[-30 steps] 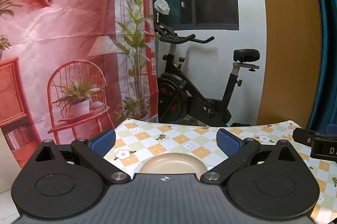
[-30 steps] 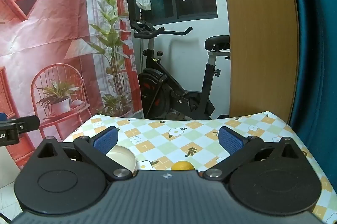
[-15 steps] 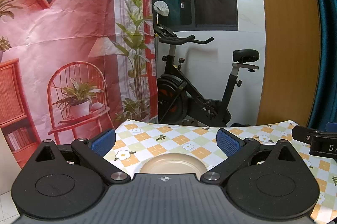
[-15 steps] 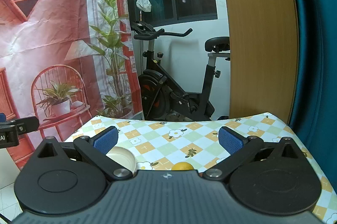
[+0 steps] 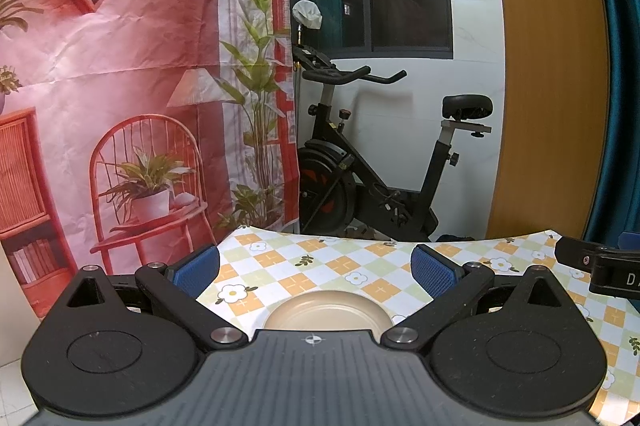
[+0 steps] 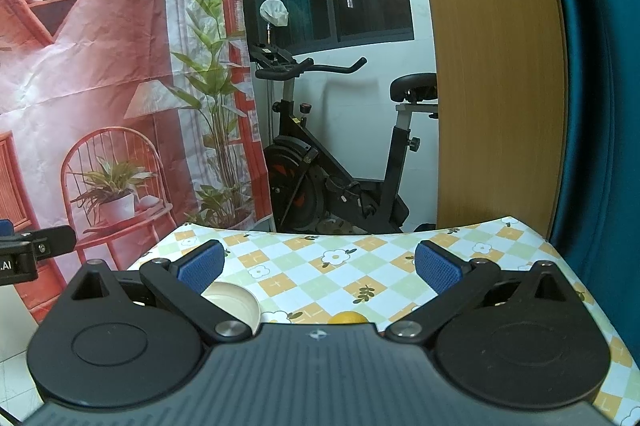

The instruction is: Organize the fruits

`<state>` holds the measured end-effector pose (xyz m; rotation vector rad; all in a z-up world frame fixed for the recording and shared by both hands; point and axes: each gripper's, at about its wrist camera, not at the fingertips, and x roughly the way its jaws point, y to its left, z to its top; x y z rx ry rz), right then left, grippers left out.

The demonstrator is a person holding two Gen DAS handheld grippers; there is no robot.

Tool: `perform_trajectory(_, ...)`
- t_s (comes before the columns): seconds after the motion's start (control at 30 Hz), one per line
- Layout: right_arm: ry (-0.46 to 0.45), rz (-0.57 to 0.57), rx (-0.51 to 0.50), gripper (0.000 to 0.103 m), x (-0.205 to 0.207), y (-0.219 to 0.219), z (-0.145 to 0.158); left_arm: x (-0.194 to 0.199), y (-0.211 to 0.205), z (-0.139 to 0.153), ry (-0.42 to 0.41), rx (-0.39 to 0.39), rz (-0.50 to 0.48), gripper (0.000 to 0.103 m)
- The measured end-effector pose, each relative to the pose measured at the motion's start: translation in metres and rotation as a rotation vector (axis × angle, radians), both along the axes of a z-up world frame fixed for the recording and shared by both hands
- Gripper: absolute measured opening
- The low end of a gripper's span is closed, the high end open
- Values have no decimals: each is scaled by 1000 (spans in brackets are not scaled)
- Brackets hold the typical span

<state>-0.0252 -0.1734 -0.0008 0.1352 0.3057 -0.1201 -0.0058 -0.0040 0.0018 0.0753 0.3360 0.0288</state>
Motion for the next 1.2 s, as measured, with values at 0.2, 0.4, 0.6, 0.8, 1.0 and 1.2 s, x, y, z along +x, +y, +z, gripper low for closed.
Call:
perform_trajectory(0.2,0,0,0,103,1,0,0,-1,1,1,-5,-2,-1,103)
perform_trajectory(0.4,-2,0,0,103,1,1,1,-1,1,0,-7,-3,-2,103)
perform_trajectory(0.6,-2,0,0,103,0,0,0,-2,0,0,-5,-7,-3,103)
perform_trajectory(0.8,-3,0,-1,103,0,0,0,-2,0,0,-5,-7,-2,103)
perform_trajectory(1.0,-3,0,-1,103,0,-1,0,-2,0,0,-6,-11,-5,103)
perform_trajectory(1.2,-2,0,0,103,0,0,0,-2,0,0,-5,-21,-10,103)
